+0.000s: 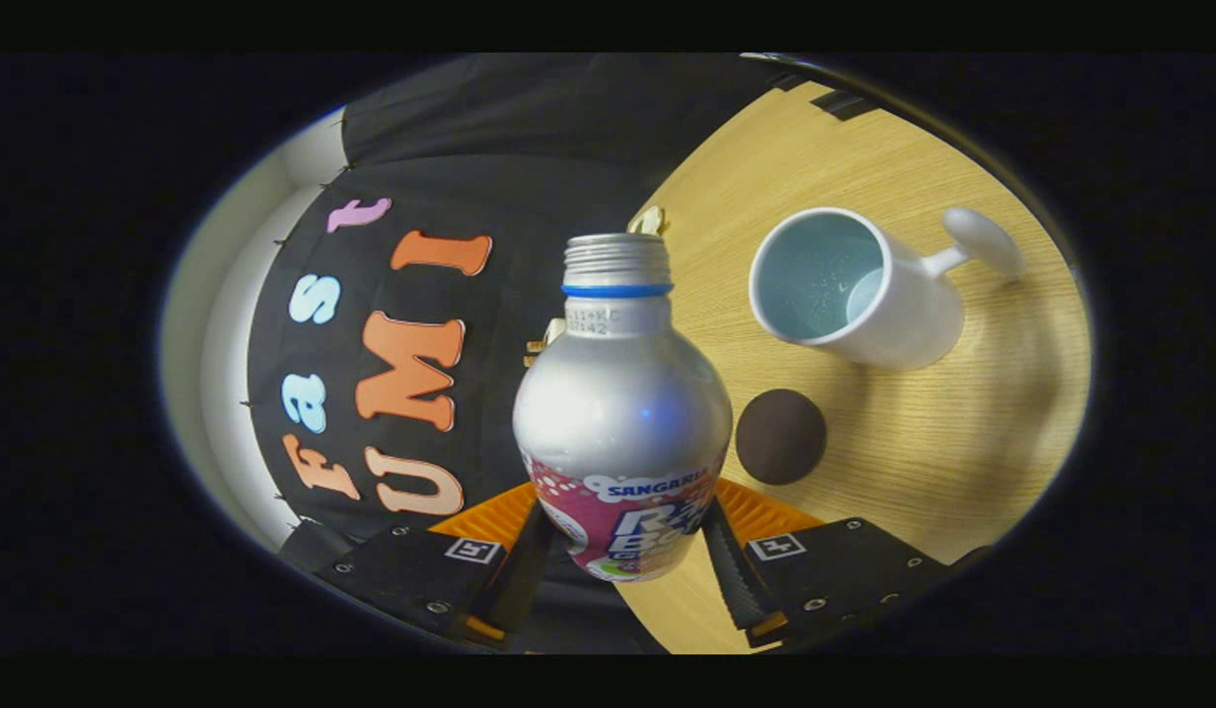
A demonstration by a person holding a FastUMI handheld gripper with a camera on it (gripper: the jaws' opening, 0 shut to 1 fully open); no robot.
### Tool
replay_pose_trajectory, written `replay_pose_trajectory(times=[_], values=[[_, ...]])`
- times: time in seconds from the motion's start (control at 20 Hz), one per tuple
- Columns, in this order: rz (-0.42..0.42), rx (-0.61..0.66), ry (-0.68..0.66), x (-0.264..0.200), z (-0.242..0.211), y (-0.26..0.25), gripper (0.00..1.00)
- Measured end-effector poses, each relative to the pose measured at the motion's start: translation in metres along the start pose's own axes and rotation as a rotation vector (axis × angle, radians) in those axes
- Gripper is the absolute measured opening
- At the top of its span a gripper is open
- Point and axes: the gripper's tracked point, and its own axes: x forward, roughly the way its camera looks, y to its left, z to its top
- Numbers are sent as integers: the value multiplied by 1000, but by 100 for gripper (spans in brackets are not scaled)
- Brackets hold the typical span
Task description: Take the bottle from table, then pour the juice into the cup, finally place the bottle on the coaster
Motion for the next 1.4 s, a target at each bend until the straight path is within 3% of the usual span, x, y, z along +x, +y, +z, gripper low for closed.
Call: replay_pose_trajectory(times=[1.4], values=[[-36,347,57,-4,3,25,76]])
